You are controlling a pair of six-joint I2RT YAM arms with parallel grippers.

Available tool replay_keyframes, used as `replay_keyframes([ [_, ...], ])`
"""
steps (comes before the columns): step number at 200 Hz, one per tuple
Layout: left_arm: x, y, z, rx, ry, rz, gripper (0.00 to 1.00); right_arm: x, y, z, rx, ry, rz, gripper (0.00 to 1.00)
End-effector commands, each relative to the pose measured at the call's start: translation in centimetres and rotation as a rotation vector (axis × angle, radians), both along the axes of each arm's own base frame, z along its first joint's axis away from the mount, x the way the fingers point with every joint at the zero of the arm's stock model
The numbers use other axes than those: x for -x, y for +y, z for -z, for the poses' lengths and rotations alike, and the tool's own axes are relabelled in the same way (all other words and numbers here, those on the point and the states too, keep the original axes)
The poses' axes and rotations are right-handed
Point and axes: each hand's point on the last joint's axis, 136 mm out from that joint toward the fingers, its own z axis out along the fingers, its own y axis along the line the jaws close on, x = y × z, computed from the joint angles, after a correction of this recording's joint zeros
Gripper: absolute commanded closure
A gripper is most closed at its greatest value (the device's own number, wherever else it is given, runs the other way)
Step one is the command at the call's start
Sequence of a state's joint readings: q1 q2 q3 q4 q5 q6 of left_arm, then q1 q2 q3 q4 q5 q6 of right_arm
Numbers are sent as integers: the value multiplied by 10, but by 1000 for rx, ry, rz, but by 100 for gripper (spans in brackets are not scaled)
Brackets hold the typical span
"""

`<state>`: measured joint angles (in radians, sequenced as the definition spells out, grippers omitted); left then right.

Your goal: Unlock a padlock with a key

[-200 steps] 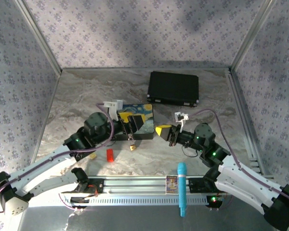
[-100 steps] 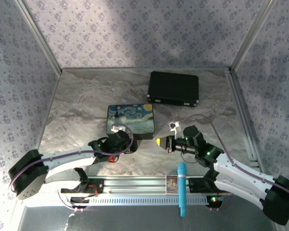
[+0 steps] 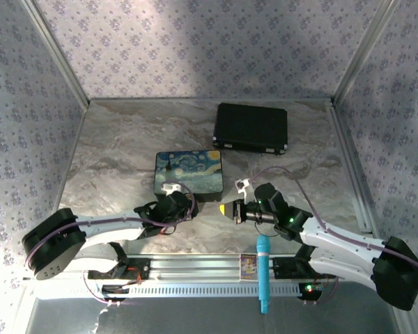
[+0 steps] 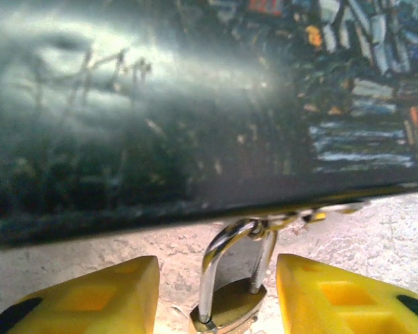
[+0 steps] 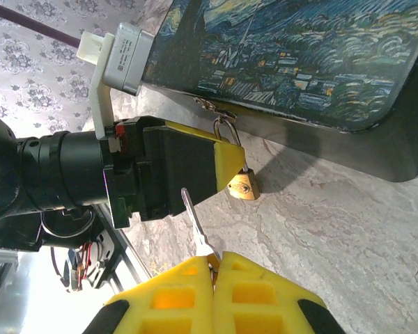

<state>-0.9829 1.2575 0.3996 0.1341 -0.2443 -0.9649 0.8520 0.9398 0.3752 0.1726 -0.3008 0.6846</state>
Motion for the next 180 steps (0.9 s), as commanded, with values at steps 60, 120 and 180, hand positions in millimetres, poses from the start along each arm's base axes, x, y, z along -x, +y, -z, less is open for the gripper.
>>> replay_keyframes([
  [60,0,12,3,23,-39,-29,73,-2,12,4,3,5,2,100],
  [120,2,15,-1,51,-38,-37,86,-4,24,9,-5,22,-14,100],
  [180,0,1,-30,308,22,-70,99,-5,38,31,-177,247,-60,100],
])
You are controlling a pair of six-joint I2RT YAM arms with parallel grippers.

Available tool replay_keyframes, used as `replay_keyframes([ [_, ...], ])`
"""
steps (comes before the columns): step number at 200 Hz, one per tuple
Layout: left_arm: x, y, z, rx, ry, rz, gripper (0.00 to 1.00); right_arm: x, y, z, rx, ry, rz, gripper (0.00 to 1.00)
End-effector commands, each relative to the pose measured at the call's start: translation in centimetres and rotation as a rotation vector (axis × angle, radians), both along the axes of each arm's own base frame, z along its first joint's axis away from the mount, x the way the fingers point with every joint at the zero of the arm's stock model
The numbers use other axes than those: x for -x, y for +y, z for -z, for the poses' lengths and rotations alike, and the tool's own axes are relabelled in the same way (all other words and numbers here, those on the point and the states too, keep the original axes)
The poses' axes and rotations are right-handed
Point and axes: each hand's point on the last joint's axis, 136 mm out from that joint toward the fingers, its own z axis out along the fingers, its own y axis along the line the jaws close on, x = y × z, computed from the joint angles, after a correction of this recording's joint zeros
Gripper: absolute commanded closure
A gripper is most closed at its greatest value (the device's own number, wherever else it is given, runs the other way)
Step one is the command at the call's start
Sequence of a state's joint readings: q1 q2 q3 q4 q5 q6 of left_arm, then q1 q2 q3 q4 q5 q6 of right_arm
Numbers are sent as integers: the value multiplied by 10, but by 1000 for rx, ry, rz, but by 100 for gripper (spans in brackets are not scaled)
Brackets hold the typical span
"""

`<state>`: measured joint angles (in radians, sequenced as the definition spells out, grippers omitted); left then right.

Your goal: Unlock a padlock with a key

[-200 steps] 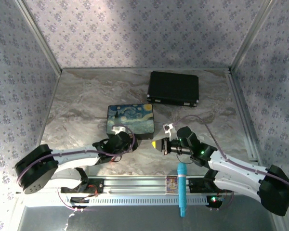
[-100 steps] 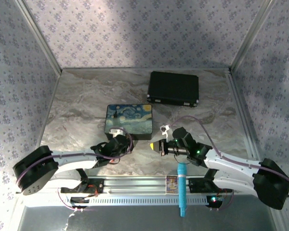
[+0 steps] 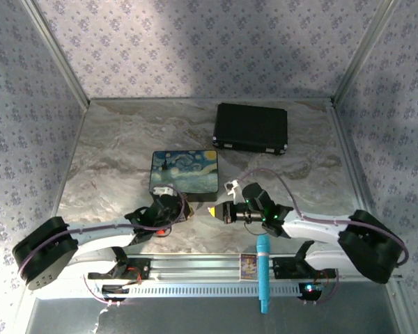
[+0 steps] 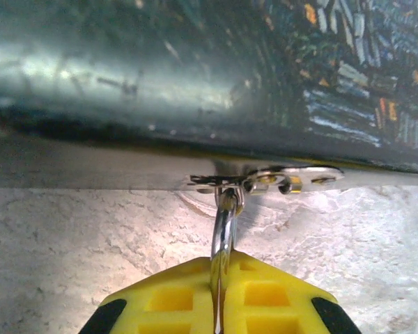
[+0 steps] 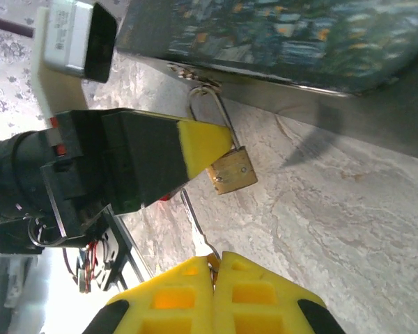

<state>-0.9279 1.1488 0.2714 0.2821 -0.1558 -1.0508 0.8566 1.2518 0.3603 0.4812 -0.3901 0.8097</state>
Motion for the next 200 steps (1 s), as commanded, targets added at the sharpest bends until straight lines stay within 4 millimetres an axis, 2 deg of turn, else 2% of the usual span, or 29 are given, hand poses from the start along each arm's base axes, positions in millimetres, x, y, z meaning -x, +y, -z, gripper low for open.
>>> replay_keyframes([
  [1,-3,-7,-24,121,6,-26,99,1,8,-5,-131,101,-27,100],
  [41,-8,-4,-43,186,40,-69,100,11,18,13,-140,163,-66,100],
  [89,-15,-11,-68,331,14,-91,100,14,33,8,-233,188,-87,100],
  [124,-17,-12,-90,360,-25,-82,100,16,46,4,-301,216,-110,100],
  [145,-17,-12,-95,368,-33,-79,100,12,48,5,-321,221,-104,100],
  [200,-16,-15,-89,379,-12,-77,100,8,44,-2,-360,213,-97,100],
])
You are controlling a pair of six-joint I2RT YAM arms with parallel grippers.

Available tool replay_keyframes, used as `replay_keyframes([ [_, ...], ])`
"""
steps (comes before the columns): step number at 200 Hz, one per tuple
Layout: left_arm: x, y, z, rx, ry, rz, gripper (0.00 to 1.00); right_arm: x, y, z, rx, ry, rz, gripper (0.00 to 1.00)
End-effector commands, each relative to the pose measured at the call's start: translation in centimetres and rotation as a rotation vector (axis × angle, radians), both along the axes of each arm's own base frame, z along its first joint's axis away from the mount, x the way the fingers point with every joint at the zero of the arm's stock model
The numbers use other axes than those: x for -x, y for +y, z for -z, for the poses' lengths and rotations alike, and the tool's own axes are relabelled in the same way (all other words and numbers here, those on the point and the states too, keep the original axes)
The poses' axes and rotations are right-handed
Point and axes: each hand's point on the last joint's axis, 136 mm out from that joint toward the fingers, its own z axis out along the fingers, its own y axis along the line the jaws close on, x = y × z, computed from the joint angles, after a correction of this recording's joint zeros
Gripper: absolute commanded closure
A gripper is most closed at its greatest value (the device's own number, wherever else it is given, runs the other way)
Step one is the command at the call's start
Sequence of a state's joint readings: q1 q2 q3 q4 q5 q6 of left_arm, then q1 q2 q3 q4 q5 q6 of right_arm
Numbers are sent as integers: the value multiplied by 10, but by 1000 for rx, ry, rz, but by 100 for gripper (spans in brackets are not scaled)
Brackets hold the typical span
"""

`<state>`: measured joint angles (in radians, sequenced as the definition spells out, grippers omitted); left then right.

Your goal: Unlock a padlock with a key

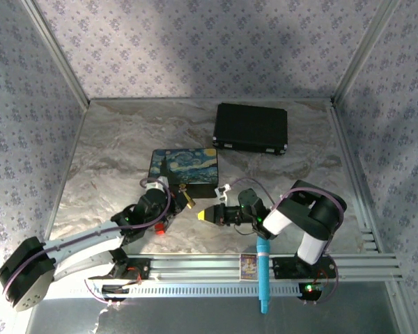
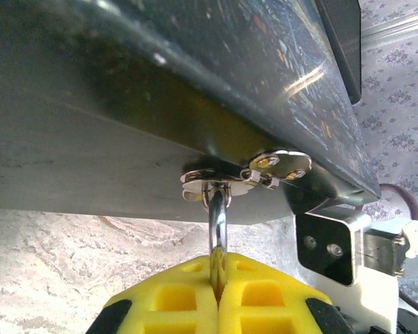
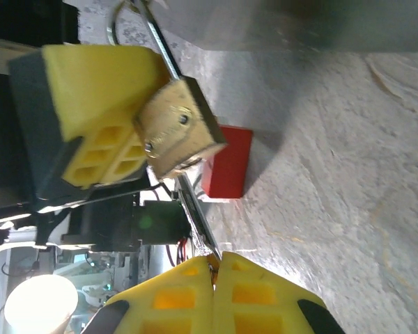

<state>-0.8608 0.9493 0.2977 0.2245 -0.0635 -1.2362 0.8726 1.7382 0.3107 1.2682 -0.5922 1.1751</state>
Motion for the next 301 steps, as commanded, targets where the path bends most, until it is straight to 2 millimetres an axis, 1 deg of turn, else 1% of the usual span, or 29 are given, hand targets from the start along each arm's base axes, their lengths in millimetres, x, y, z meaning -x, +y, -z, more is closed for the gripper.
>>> replay_keyframes([
  [1,-9,-13,-33,102,-60,7,100,-4,1,-15,-62,-20,0,100],
  [11,-9,-12,-32,97,-57,0,100,-6,-1,-14,-61,-20,8,100],
  [31,-9,-10,-33,111,-60,-12,100,-9,-6,-4,-29,-1,31,100],
  [87,-9,-8,-37,118,-62,-19,100,-10,1,-4,-41,-1,15,100],
  [140,-10,-6,-39,113,-71,-30,100,-8,0,1,-32,11,15,100],
  [179,-9,-7,-37,114,-64,-24,100,-14,4,-11,-68,-9,18,100],
  [234,-7,-5,-38,121,-62,-20,100,-19,7,-16,-82,-15,22,100],
  [268,-1,-12,-45,141,-69,16,100,-24,14,-24,-105,-20,20,100],
  [301,3,-16,-45,133,-71,43,100,-32,11,-24,-109,-5,39,100],
])
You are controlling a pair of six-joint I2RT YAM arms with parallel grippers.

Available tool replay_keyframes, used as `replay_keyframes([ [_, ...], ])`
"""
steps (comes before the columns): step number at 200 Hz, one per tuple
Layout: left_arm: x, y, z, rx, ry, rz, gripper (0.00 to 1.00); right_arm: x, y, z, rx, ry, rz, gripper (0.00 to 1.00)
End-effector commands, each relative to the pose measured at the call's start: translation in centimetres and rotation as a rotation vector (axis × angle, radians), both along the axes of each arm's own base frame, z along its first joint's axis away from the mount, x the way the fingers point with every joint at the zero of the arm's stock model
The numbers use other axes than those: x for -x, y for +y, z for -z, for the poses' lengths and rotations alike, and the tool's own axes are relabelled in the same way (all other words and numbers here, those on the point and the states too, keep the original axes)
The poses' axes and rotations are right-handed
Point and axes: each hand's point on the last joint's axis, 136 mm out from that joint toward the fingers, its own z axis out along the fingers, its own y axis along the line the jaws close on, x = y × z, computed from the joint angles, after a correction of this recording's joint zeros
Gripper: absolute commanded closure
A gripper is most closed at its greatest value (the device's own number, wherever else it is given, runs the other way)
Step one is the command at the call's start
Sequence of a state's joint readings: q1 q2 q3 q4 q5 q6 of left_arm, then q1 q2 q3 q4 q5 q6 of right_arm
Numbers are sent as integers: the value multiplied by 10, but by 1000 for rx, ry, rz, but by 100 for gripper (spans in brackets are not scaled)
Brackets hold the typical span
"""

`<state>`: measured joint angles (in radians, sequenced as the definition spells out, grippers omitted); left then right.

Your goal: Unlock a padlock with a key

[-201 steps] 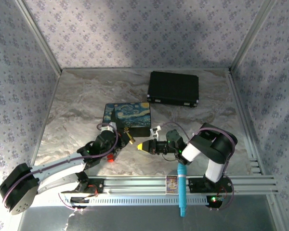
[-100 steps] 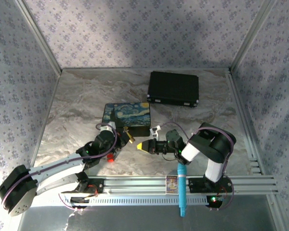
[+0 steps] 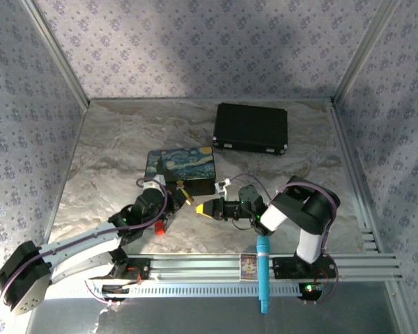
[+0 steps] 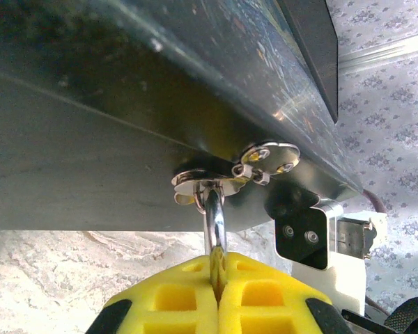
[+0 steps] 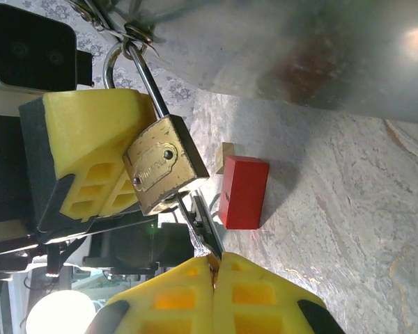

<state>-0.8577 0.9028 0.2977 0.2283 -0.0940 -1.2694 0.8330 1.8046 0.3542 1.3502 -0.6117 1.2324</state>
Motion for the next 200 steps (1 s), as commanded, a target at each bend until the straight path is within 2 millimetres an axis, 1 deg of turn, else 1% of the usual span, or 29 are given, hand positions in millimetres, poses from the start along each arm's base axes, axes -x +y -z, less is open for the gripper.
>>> replay_keyframes([
  [1,7,-20,-30,80,-53,88,100,-12,7,-17,-56,-25,10,100],
  [35,7,-18,-22,50,-50,88,100,-13,5,-18,-62,-5,9,100],
  [67,10,-29,-27,70,-74,142,100,-16,6,-13,-57,28,3,100],
  [96,15,-35,-29,55,-90,187,100,-20,6,-18,-72,43,2,100],
  [116,17,-33,-23,31,-85,195,100,-22,6,-19,-77,49,3,100],
  [135,17,-34,-20,42,-89,194,100,-23,6,-14,-69,62,4,100],
  [153,18,-38,-24,70,-105,205,100,-24,11,-11,-66,79,-6,100],
  [165,19,-41,-27,87,-110,215,100,-25,13,-12,-70,77,-6,100],
  [188,22,-43,-34,97,-144,238,100,-29,8,-16,-77,77,7,100],
  [200,23,-41,-36,73,-168,259,100,-31,5,-15,-77,85,7,100],
])
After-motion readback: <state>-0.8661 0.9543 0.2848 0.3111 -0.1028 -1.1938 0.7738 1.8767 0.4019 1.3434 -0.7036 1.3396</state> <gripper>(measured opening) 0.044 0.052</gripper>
